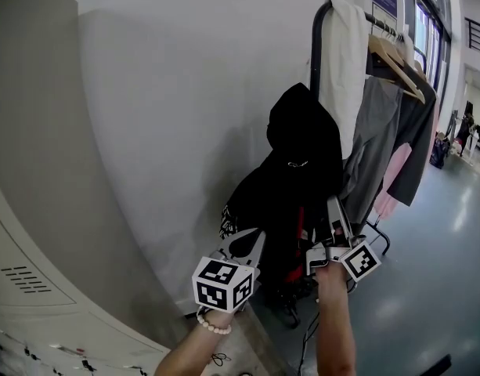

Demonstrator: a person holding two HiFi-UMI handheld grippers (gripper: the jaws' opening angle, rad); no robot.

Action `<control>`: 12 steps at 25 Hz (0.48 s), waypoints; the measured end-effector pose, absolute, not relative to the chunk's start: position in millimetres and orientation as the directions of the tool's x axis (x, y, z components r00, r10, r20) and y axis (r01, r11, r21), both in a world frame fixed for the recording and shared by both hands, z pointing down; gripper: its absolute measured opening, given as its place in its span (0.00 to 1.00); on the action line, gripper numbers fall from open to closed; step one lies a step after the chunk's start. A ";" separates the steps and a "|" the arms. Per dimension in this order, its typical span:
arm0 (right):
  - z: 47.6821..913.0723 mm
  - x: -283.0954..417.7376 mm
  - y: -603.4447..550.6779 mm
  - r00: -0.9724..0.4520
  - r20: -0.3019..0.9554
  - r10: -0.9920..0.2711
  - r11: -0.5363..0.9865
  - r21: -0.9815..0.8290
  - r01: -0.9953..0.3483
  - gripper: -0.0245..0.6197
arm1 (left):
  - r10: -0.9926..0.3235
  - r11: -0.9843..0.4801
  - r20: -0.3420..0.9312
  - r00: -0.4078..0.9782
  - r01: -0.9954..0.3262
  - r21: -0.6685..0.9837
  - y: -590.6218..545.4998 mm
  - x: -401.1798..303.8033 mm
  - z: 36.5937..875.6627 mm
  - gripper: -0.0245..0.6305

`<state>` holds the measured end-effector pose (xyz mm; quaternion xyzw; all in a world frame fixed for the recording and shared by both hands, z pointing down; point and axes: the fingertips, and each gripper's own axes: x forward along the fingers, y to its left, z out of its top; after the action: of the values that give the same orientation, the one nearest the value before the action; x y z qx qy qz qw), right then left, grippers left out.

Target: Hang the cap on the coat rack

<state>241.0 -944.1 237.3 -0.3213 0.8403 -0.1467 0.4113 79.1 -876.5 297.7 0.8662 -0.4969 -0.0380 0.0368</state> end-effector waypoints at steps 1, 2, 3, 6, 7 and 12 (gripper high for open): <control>242.4 243.8 -939.5 -0.458 -0.588 -0.667 0.745 -0.505 -0.436 0.17 | -0.864 -0.503 -0.028 0.503 -0.858 0.103 -874.8 80.4 300.6 0.03; 247.4 246.6 -934.8 -0.459 -0.581 -0.672 0.740 -0.501 -0.449 0.16 | -0.864 -0.503 -0.027 0.503 -0.858 0.101 -873.1 81.3 303.7 0.03; 253.0 249.5 -930.2 -0.458 -0.572 -0.680 0.732 -0.502 -0.461 0.17 | -0.864 -0.503 -0.025 0.503 -0.859 0.098 -871.1 81.8 307.2 0.03; 273.4 258.4 -912.5 -0.442 -0.534 -0.721 0.692 -0.513 -0.509 0.17 | -0.860 -0.509 -0.006 0.510 -0.855 0.097 -861.7 83.1 321.9 0.03; 279.5 259.4 -904.9 -0.439 -0.522 -0.732 0.680 -0.517 -0.520 0.16 | -0.857 -0.512 0.001 0.515 -0.853 0.102 -857.6 83.0 326.9 0.03; 311.0 240.4 -867.0 -0.459 -0.436 -0.774 0.633 -0.541 -0.554 0.16 | -0.839 -0.536 0.027 0.543 -0.834 0.134 -829.8 75.7 349.4 0.03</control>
<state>240.4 -867.0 311.0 -0.3961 0.8382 -0.1635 0.3372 75.7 -829.8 349.4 0.8760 -0.4773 -0.0205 0.0654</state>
